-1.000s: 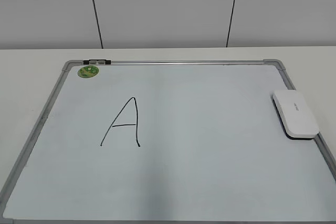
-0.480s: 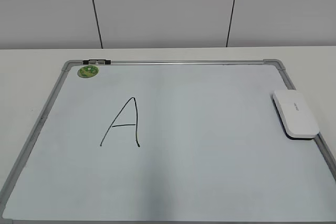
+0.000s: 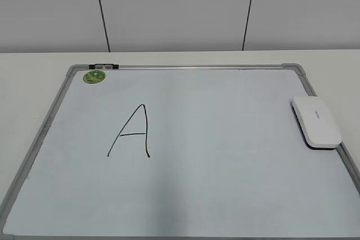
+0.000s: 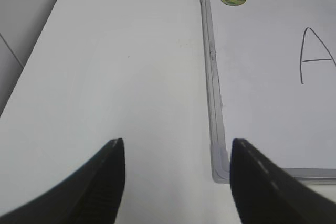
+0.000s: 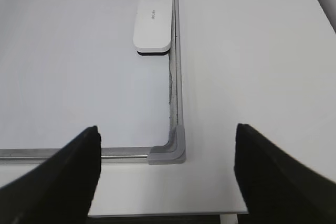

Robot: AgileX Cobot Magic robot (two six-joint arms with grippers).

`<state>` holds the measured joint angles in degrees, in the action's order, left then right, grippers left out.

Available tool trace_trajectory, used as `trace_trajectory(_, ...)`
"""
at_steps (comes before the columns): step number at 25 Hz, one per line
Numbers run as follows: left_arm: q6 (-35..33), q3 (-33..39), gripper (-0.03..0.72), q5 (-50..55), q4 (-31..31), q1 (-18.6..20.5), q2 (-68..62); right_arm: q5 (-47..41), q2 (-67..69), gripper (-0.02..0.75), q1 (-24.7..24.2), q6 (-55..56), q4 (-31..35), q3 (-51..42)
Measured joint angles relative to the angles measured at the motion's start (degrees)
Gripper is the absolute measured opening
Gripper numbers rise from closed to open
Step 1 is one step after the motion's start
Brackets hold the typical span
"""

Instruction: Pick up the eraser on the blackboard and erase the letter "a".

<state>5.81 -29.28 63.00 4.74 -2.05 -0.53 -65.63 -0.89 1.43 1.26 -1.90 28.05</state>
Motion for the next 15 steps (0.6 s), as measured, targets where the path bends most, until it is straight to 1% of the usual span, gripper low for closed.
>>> trace_trajectory(15, 0.0, 0.0, 0.454, 0.0, 0.0, 0.0, 0.0, 0.0, 0.0, 0.587, 0.0, 0.0, 0.0, 0.0)
